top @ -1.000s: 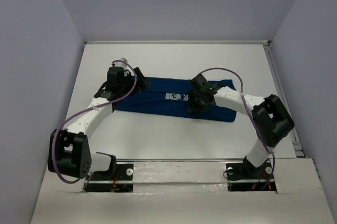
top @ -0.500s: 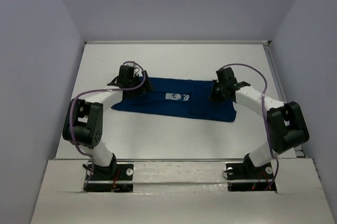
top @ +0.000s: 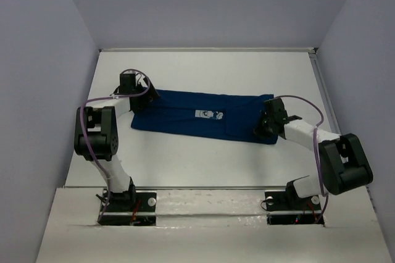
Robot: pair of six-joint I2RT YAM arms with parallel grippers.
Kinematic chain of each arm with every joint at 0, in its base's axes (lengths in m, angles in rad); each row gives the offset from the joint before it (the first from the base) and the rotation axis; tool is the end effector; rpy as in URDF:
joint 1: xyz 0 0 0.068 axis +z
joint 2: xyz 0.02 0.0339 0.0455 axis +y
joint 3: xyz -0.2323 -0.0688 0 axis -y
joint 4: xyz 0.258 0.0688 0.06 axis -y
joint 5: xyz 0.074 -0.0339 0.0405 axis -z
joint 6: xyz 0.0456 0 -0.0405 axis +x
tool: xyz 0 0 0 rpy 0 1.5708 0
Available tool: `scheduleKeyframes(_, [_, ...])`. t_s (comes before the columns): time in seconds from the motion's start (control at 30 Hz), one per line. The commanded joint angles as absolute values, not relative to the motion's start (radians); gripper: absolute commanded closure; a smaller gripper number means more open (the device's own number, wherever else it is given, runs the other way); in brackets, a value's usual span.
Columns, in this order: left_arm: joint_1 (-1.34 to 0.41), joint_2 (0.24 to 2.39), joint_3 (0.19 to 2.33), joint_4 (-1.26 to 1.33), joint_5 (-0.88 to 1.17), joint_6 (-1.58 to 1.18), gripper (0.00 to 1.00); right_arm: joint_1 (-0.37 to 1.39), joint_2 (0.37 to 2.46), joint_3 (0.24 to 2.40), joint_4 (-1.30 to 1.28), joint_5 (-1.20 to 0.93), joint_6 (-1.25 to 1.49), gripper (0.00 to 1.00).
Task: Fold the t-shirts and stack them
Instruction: Fold the other side of the tshirt into a rectangle, then rotate the tshirt 90 degrees
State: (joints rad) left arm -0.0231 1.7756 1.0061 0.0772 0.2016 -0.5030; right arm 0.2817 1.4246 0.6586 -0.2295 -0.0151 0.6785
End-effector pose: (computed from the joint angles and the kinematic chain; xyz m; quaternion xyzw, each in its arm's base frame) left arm 0.3853 -0.0180 0.1288 -0.1724 0.8848 -0.1980 0.3849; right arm 0.2676 0.0782 0.1074 0.1869 0.9405 0.1374 0.2483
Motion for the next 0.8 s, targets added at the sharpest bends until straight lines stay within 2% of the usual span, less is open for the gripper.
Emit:
scheduleKeyframes(0.0, [-0.015, 1.767, 1.009, 0.063, 0.206, -0.517, 0.05, 0.264, 1.368, 0.699, -0.325, 0.014, 0.649, 0.7])
scheduleKeyframes(0.03, [-0.015, 1.758, 1.006, 0.064, 0.224, -0.52, 0.05, 0.264, 1.355, 0.721, -0.366, 0.008, 0.628, 0.54])
scheduleKeyframes(0.1, [-0.015, 1.714, 1.002, 0.072, 0.239, -0.535, 0.05, 0.264, 1.341, 0.802, -0.411, -0.035, 0.606, 0.46])
scheduleKeyframes(0.17, [-0.015, 1.684, 1.006, 0.071, 0.244, -0.537, 0.05, 0.255, 1.318, 0.847, -0.44, -0.022, 0.583, 0.45])
scheduleKeyframes(0.2, [-0.015, 1.671, 1.012, 0.057, 0.242, -0.534, 0.05, 0.255, 1.318, 0.886, -0.446, -0.021, 0.577, 0.48])
scheduleKeyframes(0.23, [-0.026, 1.643, 1.031, 0.048, 0.239, -0.531, 0.05, 0.255, 1.321, 0.905, -0.449, -0.025, 0.571, 0.64])
scheduleKeyframes(0.3, [-0.038, 1.594, 1.054, 0.028, 0.236, -0.528, 0.05, 0.255, 1.35, 0.948, -0.443, -0.043, 0.566, 0.85])
scheduleKeyframes(0.37, [-0.07, 1.559, 1.072, 0.015, 0.215, -0.514, 0.05, 0.255, 1.374, 0.962, -0.417, -0.054, 0.572, 1.0])
scheduleKeyframes(0.77, [-0.294, 1.304, 1.054, -0.023, 0.127, -0.443, 0.05, 0.255, 1.586, 0.954, -0.279, -0.02, 0.6, 1.0])
